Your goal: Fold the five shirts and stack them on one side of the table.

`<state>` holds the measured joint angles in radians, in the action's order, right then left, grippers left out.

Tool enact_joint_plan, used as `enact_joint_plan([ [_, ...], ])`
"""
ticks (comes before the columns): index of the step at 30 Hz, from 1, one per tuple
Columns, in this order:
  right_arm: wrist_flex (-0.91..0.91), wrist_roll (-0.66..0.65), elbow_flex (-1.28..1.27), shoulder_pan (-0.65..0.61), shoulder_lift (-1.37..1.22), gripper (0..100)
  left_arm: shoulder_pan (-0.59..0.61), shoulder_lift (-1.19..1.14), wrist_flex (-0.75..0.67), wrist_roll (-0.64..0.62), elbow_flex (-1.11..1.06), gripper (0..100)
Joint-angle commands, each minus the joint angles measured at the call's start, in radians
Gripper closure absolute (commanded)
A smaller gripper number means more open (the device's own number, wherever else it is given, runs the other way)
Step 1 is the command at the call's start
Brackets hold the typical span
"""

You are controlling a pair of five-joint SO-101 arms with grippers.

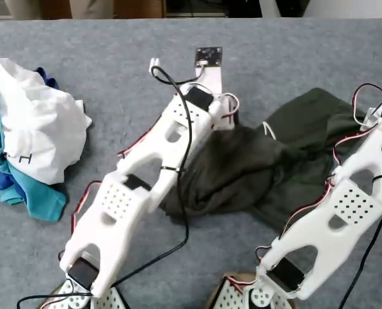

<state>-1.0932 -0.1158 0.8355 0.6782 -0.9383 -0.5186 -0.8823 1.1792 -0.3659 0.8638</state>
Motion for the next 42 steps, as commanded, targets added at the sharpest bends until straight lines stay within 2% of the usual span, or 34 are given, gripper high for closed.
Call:
enact_joint_plan([
  [1, 0.017, -0.008, 0.041, -0.027, 0.007, 99.6, 0.031, -0.091, -0.015, -0.049, 0.222, 78],
  [8, 0.017, -0.008, 0.041, -0.028, 0.007, 99.6, 0.032, -0.303, -0.011, -0.055, 0.496, 79],
  [21, 0.020, -0.008, 0.041, -0.027, 0.007, 99.6, 0.014, -0.354, 0.170, -0.054, 0.677, 80],
  [30, 0.020, -0.008, 0.041, -0.027, 0.007, 99.6, -0.035, -0.355, 0.164, 0.061, 0.606, 80],
  [37, 0.020, -0.006, 0.041, -0.027, 0.007, 99.6, -0.011, -0.357, 0.035, 0.060, 0.509, 80],
  [42, 0.020, -0.008, 0.041, -0.027, 0.007, 99.6, -0.009, -0.354, 0.014, 0.061, 0.489, 80],
])
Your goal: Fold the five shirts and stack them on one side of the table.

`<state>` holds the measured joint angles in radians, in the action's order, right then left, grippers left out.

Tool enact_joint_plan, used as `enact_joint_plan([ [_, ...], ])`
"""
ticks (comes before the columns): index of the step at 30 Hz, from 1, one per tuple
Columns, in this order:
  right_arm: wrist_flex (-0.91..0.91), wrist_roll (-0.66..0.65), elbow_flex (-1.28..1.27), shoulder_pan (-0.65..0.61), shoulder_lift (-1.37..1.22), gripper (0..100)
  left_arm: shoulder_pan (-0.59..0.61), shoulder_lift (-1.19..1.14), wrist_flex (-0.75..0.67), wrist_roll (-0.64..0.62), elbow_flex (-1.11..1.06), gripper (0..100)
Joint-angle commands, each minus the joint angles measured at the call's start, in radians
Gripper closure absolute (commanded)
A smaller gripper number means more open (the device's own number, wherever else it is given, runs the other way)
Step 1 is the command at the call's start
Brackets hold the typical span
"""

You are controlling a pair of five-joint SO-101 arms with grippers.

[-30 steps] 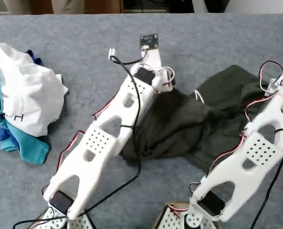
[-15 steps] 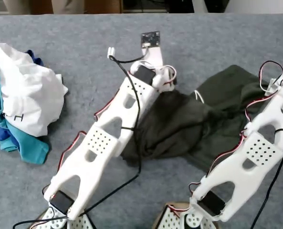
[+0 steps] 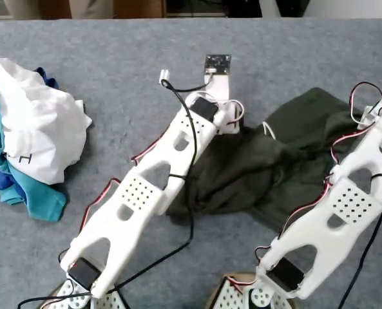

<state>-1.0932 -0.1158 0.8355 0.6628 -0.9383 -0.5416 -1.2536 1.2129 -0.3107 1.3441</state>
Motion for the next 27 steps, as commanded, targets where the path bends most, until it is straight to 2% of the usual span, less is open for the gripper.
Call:
enact_joint_plan([
  [1, 0.020, -0.008, 0.041, -0.012, 0.007, 99.6, 0.012, 0.018, -0.017, 0.006, 0.008, 80],
  [12, 0.021, -0.008, 0.041, -0.012, 0.007, 99.6, 0.012, 0.018, 0.018, 0.009, 0.008, 80],
  [18, 0.020, -0.008, 0.041, -0.012, 0.007, 99.6, -0.025, 0.021, 0.026, 0.172, 0.005, 80],
  [27, 0.018, -0.008, 0.041, -0.010, 0.007, 99.6, -0.015, 0.021, 0.023, 0.147, 0.008, 82],
])
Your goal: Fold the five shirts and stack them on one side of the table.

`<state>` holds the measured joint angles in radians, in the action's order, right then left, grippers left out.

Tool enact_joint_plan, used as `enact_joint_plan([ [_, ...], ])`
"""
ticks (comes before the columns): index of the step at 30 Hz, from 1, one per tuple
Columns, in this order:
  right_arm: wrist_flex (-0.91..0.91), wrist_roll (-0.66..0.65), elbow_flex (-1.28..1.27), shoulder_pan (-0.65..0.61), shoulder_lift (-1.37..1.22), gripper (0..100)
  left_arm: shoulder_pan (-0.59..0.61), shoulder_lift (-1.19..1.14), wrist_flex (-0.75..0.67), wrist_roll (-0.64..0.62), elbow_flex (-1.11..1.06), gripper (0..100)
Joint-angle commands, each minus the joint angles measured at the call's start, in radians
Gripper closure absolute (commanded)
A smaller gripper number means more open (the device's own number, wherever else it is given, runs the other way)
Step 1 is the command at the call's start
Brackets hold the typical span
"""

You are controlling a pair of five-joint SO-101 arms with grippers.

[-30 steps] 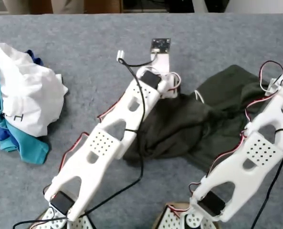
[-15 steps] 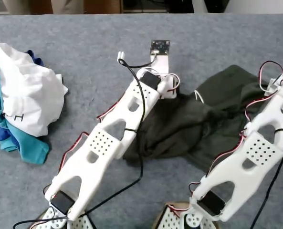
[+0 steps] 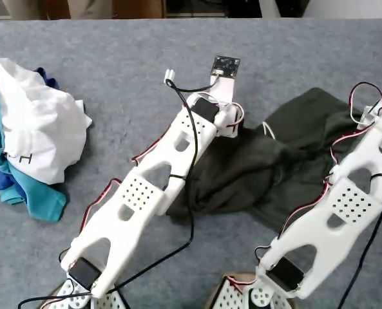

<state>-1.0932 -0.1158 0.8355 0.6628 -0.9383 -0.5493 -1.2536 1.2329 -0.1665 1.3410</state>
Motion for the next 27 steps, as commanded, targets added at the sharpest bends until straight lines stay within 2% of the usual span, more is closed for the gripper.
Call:
enact_joint_plan([
  [1, 0.018, -0.008, 0.041, -0.010, 0.007, 99.6, -0.008, 0.019, 0.002, 0.003, 0.011, 84],
  [6, 0.018, -0.008, 0.041, -0.010, 0.007, 99.6, -0.011, 0.018, -0.002, 0.011, 0.011, 95],
  [16, 0.018, -0.008, 0.041, -0.010, 0.007, 99.6, 0.017, 0.035, 0.011, 0.005, 0.052, 98],
  [24, 0.014, -0.008, 0.041, -0.010, 0.007, 99.6, 0.046, 0.087, 0.212, 0.003, 0.324, 98],
  [27, 0.006, -0.008, 0.042, -0.008, 0.007, 99.6, 0.046, 0.090, 0.265, 0.003, 0.331, 98],
])
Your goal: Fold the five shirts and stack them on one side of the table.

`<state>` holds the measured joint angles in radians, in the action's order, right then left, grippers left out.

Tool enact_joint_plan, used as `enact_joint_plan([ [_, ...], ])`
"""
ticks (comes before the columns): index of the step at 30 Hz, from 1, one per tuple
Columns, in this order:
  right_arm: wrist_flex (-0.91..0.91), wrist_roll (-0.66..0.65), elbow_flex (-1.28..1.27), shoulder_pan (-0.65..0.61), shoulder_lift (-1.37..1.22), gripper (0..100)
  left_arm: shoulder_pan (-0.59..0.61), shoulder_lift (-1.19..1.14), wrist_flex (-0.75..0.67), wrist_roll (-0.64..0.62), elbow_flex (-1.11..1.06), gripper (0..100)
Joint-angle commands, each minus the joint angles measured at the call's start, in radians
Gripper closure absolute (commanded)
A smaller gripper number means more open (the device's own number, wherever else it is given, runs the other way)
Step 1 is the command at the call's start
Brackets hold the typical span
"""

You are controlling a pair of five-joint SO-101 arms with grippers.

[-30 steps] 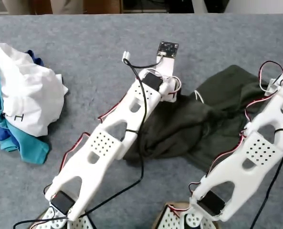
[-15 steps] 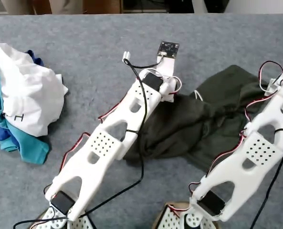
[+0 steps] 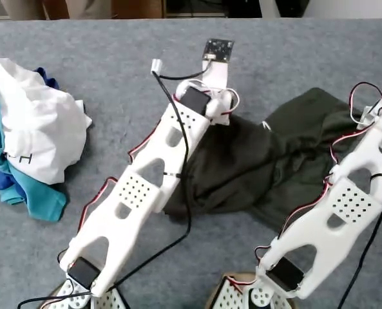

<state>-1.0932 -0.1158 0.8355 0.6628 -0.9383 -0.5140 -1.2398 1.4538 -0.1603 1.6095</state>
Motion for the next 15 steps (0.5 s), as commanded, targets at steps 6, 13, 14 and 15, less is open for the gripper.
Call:
enact_joint_plan([
  [6, 0.002, -0.008, 0.044, -0.010, 0.008, 99.6, 0.035, 0.133, 0.135, -0.003, 0.063, 98],
  [13, 0.002, -0.008, 0.045, -0.007, 0.008, 99.6, 0.107, 0.262, 0.157, -0.005, 0.061, 98],
  [14, 0.002, -0.008, 0.045, -0.007, 0.008, 99.6, 0.118, 0.280, 0.173, -0.005, 0.061, 98],
  [15, 0.002, -0.008, 0.047, -0.005, 0.008, 99.6, 0.124, 0.298, 0.195, -0.005, 0.061, 98],
])
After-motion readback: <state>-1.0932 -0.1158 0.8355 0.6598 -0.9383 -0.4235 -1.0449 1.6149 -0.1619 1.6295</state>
